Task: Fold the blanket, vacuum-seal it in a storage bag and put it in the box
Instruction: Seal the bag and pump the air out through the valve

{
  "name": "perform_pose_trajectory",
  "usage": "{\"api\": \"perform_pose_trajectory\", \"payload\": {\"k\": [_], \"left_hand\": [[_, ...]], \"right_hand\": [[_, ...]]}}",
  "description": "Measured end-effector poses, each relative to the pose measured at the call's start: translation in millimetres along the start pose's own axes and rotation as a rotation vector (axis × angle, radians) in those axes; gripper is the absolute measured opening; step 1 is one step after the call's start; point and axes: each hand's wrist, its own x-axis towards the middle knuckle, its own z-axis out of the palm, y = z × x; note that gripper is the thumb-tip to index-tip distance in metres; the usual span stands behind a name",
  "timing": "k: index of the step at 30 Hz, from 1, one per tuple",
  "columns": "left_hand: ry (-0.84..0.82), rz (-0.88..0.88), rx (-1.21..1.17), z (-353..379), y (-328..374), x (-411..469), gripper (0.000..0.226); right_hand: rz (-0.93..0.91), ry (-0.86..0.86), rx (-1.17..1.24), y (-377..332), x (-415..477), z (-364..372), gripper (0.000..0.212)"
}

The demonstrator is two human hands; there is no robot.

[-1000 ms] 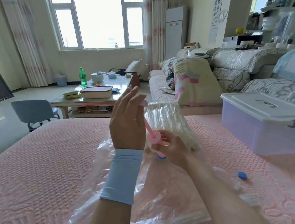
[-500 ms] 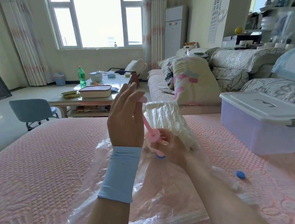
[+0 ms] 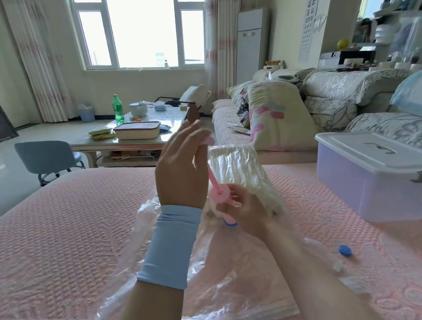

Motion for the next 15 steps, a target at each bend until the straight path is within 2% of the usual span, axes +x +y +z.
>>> {"api": "perform_pose_trajectory", "payload": {"k": [2, 3, 6, 7, 8, 10, 15], "left_hand": [[0.043, -0.007, 0.019, 2.0, -1.5, -4.3, 0.016], [-0.016, -0.023, 0.034, 5.0, -3.0, -12.1, 0.016], [-0.438, -0.18, 0.04, 14.7, -7.2, -43.2, 0.017], [-0.551, -0.237, 0.039, 16.0, -8.4, -49.8, 0.017], [-0.596, -0.268, 0.044, 15.9, -8.9, -51.4, 0.017], [-0.53, -0.246, 0.059, 13.4, -5.4, -43.7, 0.015], [0.053, 0.013, 0.025, 0.7, 5.0, -7.4, 0.014]], "right_hand": [[0.002, -0.01, 0.002, 0.0, -0.7, 1.2, 0.051], [0.001, -0.008, 0.01, -0.7, -1.7, 1.6, 0.051], [-0.004, -0.004, 0.03, -4.7, -5.1, 0.6, 0.05], [0.0, -0.013, 0.033, -6.2, -6.6, 0.2, 0.051], [0.002, -0.019, 0.036, -7.3, -7.7, 0.2, 0.052], [-0.004, -0.005, 0.04, -7.7, -8.6, 0.3, 0.048], [-0.006, -0.006, 0.037, -6.7, -6.8, -0.4, 0.046]]}}
